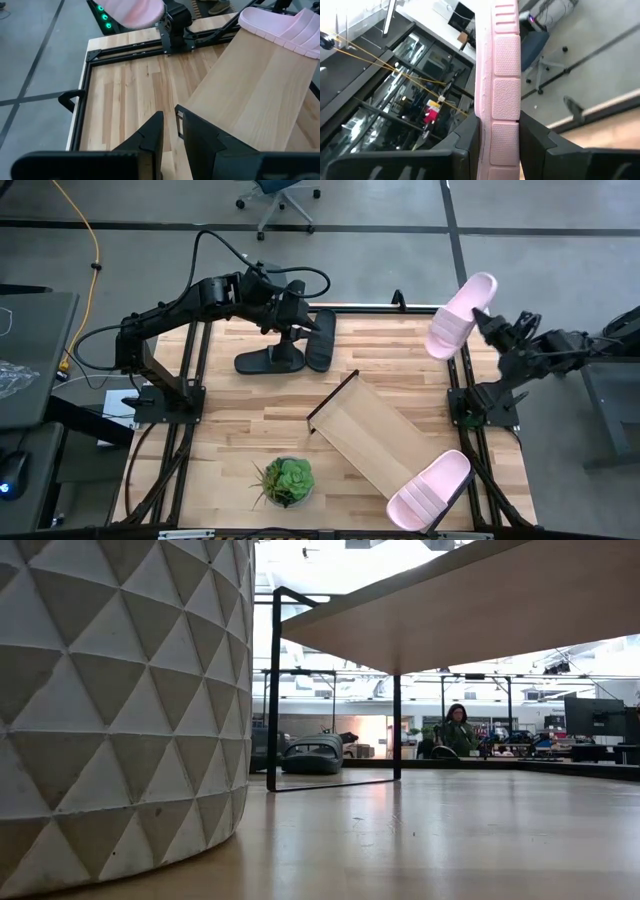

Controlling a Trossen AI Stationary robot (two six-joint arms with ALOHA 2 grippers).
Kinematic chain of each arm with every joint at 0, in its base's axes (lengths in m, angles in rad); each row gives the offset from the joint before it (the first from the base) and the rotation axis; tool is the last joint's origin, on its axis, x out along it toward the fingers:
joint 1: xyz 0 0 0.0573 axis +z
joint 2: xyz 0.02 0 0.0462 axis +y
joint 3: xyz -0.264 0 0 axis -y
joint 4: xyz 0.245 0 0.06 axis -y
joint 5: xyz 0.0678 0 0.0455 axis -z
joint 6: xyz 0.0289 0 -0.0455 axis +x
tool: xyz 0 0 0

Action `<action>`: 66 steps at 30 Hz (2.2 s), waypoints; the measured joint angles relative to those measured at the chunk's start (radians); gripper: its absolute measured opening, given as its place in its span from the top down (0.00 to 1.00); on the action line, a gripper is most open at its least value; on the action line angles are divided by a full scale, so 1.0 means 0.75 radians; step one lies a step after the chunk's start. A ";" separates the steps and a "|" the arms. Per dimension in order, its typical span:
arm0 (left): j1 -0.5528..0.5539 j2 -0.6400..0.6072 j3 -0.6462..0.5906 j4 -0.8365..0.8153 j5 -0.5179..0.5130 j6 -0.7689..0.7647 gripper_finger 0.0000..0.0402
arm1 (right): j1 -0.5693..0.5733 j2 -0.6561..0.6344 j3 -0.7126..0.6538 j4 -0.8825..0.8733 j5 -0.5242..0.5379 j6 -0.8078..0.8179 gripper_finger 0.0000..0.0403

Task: Pick and place slides into the shelf
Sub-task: Put the pink slides on the shelf

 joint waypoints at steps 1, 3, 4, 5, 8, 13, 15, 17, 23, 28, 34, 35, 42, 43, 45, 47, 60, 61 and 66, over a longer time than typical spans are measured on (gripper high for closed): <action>0.000 0.000 0.000 0.000 -0.001 0.000 0.85 | 0.004 0.000 -0.040 0.052 -0.008 0.004 0.80; 0.000 0.000 0.000 0.000 -0.001 0.000 0.85 | 0.021 0.001 -0.108 0.159 -0.019 0.004 0.80; 0.000 0.000 0.001 0.000 0.000 0.000 0.85 | 0.032 0.001 -0.137 0.210 -0.019 0.000 0.80; 0.000 0.000 0.000 0.000 -0.001 0.000 0.85 | 0.047 0.001 -0.166 0.262 -0.018 -0.010 0.80; -0.001 0.000 0.000 0.000 0.001 0.000 0.85 | 0.100 0.001 -0.243 0.425 -0.012 -0.039 0.80; -0.001 0.000 0.000 -0.003 0.004 0.000 0.85 | 0.208 0.030 -0.345 0.744 0.043 -0.164 0.80; -0.001 0.000 0.000 -0.003 0.005 0.000 0.85 | 0.251 0.060 -0.377 0.866 0.068 -0.207 0.80; -0.001 0.000 0.000 -0.004 0.005 0.000 0.85 | 0.292 0.099 -0.410 0.961 0.095 -0.211 0.80; -0.001 0.000 0.000 -0.004 0.026 0.000 0.85 | 0.394 0.250 -0.488 1.145 0.170 -0.108 0.80; -0.001 0.000 0.000 -0.004 0.032 -0.001 0.85 | 0.447 0.405 -0.508 1.253 0.177 -0.001 0.80; -0.001 0.000 0.000 -0.004 0.048 -0.001 0.85 | 0.519 0.567 -0.508 1.350 0.167 0.109 0.80; -0.001 0.000 0.001 -0.004 0.055 -0.001 0.85 | 0.533 0.589 -0.508 1.363 0.167 0.124 0.80; -0.002 0.000 0.000 -0.004 0.062 -0.001 0.85 | 0.607 0.680 -0.508 1.410 0.129 0.190 0.80; -0.002 0.000 0.000 -0.004 0.062 -0.001 0.85 | 0.614 0.685 -0.508 1.418 0.105 0.191 0.80; -0.002 0.000 0.000 -0.004 0.062 -0.001 0.85 | 0.625 0.697 -0.508 1.441 0.055 0.185 0.80; -0.002 0.000 0.000 -0.004 0.062 -0.001 0.85 | 0.628 0.707 -0.508 1.454 0.026 0.180 0.80; -0.002 0.000 0.000 -0.004 0.066 0.000 0.85 | 0.632 0.739 -0.508 1.463 -0.097 0.186 0.80; -0.002 0.000 0.000 -0.004 0.066 0.000 0.85 | 0.632 0.739 -0.508 1.463 -0.110 0.186 0.80; -0.002 0.000 0.001 -0.004 0.066 0.000 0.85 | 0.632 0.739 -0.508 1.464 -0.161 0.192 0.80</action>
